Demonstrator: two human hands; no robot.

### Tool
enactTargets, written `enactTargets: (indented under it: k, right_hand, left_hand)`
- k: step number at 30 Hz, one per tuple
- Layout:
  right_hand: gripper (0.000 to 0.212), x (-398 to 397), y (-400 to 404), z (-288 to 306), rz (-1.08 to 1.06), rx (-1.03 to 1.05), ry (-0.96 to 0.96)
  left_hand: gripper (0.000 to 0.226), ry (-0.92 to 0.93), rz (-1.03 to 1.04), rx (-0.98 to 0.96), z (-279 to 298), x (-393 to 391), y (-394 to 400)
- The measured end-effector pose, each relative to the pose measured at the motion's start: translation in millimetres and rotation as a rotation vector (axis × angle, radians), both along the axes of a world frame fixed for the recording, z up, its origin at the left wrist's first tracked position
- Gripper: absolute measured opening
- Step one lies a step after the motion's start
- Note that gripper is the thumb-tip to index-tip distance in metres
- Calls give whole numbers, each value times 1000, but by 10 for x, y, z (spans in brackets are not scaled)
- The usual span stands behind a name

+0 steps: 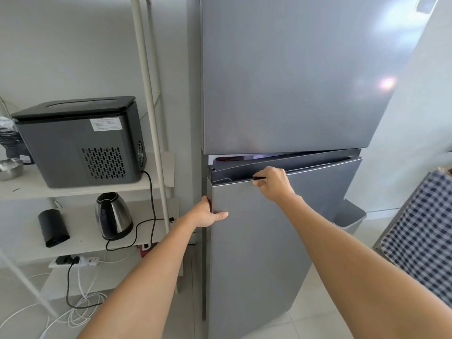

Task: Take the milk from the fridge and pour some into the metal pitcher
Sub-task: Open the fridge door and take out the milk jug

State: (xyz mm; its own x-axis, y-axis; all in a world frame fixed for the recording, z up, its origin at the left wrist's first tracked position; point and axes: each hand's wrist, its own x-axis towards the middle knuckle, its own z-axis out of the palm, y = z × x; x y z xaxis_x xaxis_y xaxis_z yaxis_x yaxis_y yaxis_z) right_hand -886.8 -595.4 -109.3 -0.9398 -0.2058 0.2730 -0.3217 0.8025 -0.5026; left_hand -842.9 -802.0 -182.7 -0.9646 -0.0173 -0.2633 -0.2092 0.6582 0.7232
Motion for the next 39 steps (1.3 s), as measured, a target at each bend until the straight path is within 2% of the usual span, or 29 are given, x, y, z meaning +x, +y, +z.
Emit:
enactTargets:
  k: [6,11,15,19,21,25,30,39]
  right_hand:
    - [34,549,282,11,18,261,25]
    - [37,1001,505,58,-64,356,-42]
    - [36,1361,716,146,-137,316,-126]
    - [60,1610,965,299,-294,220,-216]
    - [64,1714,1094,337,-336,195,-222]
    - [52,1922,1406,389,-404,97,-255]
    - [42,2078,1878,470,-447,-6,-275]
    - [29,2300,2701,503,-618,128,-262]
  left_hand:
    - [86,56,-62,22,28,456,179]
    - [97,56,-183,-21,58,843,390]
    - [91,81,-296,-61,80,1198,705]
    - [86,76,-379,-90,58,1448,1048]
    - [84,65,-436,-94,62,1556,1225]
    - [68,69,-550,-51,55,1754,1671]
    - [62,99,-650,-60,-9,1963,2330]
    - [78,110,-856,-165,-94,2127,3462]
